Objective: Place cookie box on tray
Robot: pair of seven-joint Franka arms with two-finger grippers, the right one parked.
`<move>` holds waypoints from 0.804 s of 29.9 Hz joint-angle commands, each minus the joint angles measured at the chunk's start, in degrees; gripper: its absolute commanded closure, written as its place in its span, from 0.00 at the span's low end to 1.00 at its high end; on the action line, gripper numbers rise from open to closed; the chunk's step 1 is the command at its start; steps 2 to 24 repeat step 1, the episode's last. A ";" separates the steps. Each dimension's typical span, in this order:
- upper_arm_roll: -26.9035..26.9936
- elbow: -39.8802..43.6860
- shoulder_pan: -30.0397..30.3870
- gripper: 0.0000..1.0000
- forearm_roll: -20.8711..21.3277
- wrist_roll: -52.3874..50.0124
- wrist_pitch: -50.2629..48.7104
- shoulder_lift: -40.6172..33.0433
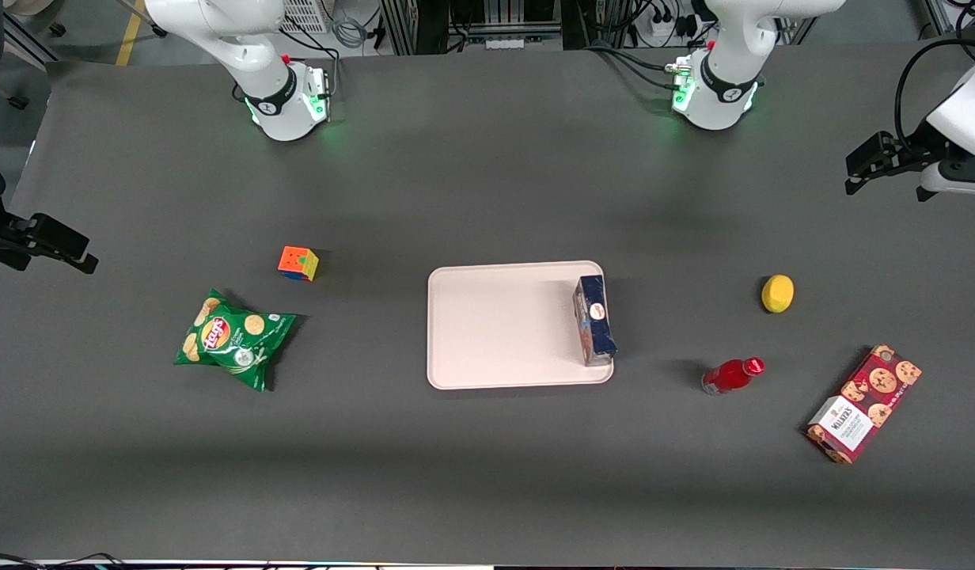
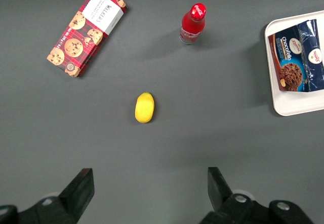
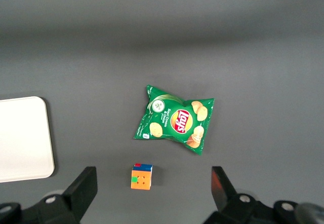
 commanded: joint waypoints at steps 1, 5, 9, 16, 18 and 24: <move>0.27 2.16 -0.61 0.00 -0.43 0.67 -1.73 0.34; 0.27 2.16 -0.61 0.00 -0.43 0.67 -1.73 0.34; 0.27 2.16 -0.61 0.00 -0.43 0.67 -1.73 0.34; 0.27 2.16 -0.61 0.00 -0.43 0.67 -1.73 0.34; 0.27 2.16 -0.61 0.00 -0.43 0.67 -1.73 0.34; 0.27 2.16 -0.61 0.00 -0.43 0.67 -1.73 0.34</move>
